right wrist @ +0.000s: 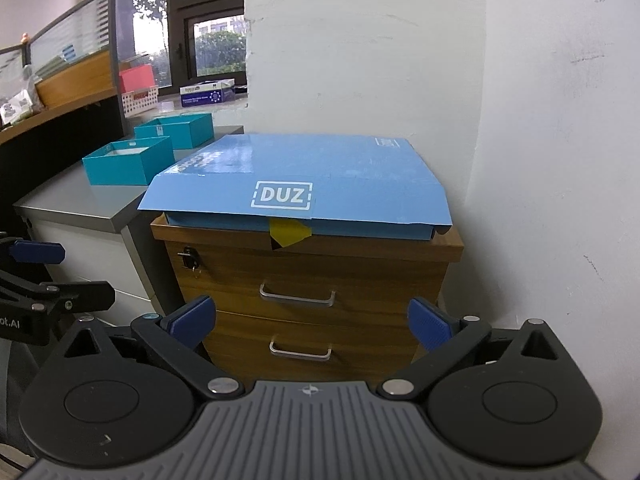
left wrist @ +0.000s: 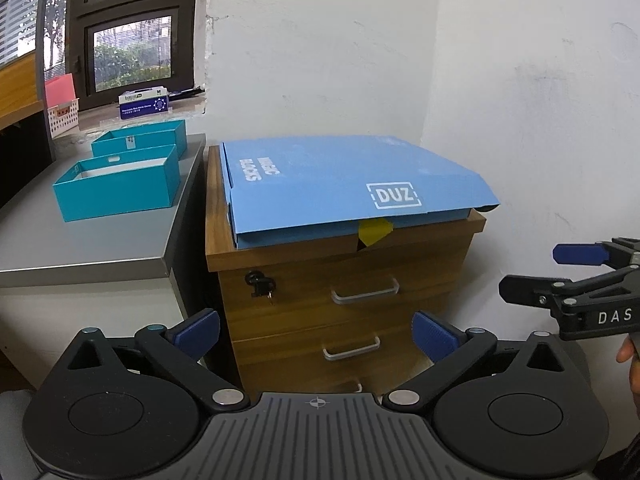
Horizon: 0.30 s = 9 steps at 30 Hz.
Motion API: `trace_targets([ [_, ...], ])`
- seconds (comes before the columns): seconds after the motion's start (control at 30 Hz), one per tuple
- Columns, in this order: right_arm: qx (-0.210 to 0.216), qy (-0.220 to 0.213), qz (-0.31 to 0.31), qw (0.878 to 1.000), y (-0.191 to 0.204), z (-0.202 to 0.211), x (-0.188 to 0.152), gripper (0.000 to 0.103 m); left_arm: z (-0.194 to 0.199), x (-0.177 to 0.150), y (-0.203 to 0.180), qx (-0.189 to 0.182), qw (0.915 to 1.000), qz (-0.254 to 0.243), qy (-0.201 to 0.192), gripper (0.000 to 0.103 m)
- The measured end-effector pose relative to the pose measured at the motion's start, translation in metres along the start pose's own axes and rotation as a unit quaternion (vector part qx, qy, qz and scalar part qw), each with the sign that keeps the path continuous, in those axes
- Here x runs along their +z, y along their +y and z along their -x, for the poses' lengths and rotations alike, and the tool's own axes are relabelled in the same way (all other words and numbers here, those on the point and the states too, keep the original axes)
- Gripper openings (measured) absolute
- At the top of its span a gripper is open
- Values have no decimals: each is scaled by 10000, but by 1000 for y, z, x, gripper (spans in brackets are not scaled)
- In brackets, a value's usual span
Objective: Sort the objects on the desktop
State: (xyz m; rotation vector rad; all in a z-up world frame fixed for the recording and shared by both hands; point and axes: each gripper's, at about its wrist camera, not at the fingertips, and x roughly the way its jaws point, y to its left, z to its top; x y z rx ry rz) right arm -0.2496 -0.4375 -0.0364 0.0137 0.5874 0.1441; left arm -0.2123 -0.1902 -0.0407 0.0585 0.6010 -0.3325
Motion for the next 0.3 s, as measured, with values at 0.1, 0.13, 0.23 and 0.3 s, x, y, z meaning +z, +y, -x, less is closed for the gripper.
trace_targets([
  [0.1, -6, 26, -13, 10000, -1, -3, 1, 103, -1, 0, 0, 34, 10000, -14, 12, 103],
  [0.13, -12, 36, -6, 10000, 0, -3, 1, 103, -1, 0, 0, 39, 10000, -17, 16, 103],
  [0.23, -28, 57, 24, 10000, 1, -6, 2, 103, -1, 0, 2, -12, 10000, -4, -18, 103],
  [0.3, -32, 75, 61, 9999, 2, -8, 4, 103, -1, 1, 3, -9, 10000, 11, -40, 103],
])
